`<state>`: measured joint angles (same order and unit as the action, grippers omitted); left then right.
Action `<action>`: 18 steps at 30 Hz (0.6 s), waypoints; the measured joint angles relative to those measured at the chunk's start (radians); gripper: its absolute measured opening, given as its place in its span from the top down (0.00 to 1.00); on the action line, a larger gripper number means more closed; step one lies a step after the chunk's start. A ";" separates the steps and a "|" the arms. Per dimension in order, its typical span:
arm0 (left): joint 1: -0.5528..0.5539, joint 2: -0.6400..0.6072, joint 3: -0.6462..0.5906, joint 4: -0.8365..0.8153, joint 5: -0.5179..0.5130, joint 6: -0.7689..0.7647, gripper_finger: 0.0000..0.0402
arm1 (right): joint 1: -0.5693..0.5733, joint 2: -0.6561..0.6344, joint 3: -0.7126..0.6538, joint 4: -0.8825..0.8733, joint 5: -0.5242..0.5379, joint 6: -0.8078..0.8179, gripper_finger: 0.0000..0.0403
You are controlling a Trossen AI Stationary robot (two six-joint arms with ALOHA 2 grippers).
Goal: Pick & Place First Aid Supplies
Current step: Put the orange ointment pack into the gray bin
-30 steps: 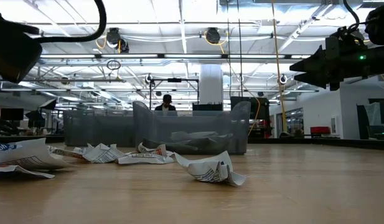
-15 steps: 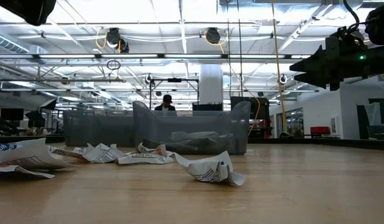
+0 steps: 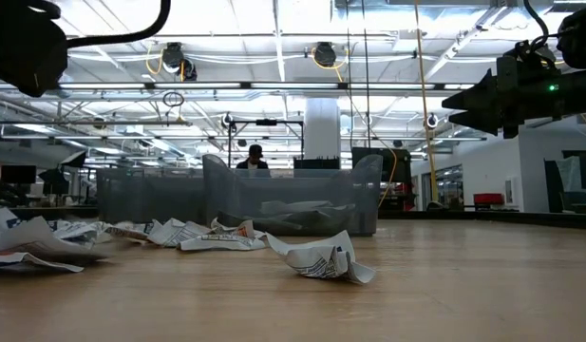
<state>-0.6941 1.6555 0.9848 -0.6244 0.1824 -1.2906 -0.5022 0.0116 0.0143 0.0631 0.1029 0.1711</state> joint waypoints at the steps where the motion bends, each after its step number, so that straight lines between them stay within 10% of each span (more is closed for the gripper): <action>1: 0.002 -0.001 0.000 0.002 0.007 0.003 0.98 | 0.000 0.000 0.000 0.000 0.000 0.000 0.26; 18: 0.010 0.001 -0.027 0.053 0.021 -0.013 0.99 | 0.000 0.000 0.000 0.000 0.000 0.000 0.26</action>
<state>-0.6838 1.6567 0.9575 -0.5711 0.2035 -1.3033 -0.5024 0.0116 0.0143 0.0631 0.1032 0.1711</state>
